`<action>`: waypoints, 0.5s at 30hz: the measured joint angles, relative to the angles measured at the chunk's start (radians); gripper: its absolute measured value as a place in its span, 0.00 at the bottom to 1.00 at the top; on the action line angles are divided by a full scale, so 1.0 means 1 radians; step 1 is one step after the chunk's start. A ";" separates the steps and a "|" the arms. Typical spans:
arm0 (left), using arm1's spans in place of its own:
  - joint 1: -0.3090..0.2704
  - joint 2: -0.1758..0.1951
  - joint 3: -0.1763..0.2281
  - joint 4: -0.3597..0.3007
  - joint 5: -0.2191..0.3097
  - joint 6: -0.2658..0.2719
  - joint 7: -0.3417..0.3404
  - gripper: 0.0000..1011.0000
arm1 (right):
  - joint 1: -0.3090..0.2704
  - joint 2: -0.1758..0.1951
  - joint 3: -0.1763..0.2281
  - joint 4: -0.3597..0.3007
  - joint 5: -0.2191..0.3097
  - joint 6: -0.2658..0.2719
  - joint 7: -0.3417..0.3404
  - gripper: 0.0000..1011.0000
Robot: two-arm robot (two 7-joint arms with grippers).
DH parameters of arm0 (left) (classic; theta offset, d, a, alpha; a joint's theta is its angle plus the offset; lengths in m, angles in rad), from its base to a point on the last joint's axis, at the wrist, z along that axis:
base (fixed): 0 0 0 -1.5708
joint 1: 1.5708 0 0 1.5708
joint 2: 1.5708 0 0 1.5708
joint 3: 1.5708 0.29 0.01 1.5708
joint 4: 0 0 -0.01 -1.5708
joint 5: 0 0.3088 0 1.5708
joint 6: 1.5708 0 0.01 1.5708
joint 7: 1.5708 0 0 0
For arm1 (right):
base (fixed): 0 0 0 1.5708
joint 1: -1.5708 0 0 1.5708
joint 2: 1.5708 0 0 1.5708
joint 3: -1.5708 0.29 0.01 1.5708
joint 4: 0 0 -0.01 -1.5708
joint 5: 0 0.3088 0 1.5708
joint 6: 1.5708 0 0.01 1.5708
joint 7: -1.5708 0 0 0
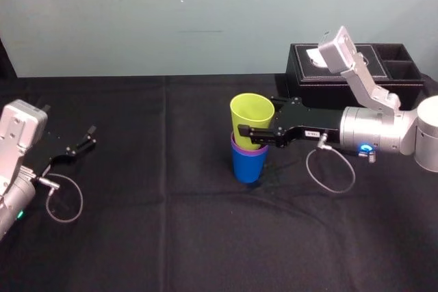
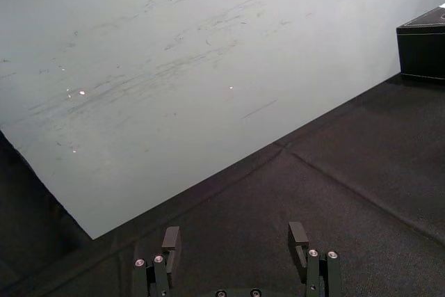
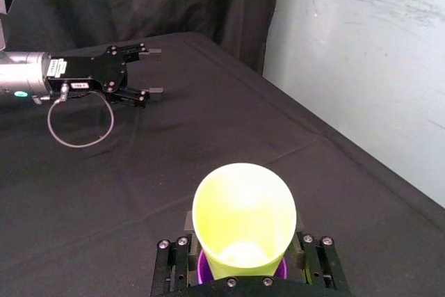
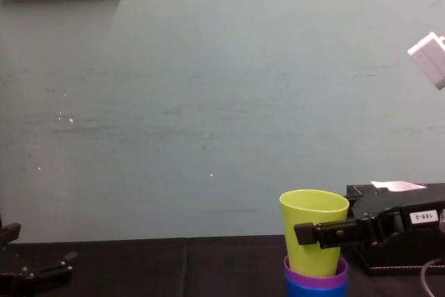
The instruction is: Stack the three plastic cups sequentially using one hand.
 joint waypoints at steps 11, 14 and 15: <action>0.000 0.000 0.000 0.000 0.000 0.000 0.000 1.00 | 0.000 0.000 0.001 0.000 -0.002 -0.001 0.001 0.73; 0.000 0.000 0.000 0.000 0.000 0.000 0.000 1.00 | 0.000 0.000 0.001 -0.001 -0.002 -0.001 0.000 0.74; 0.000 0.000 0.000 0.000 0.000 0.000 0.000 1.00 | 0.000 0.000 0.001 -0.001 -0.002 -0.001 0.000 0.77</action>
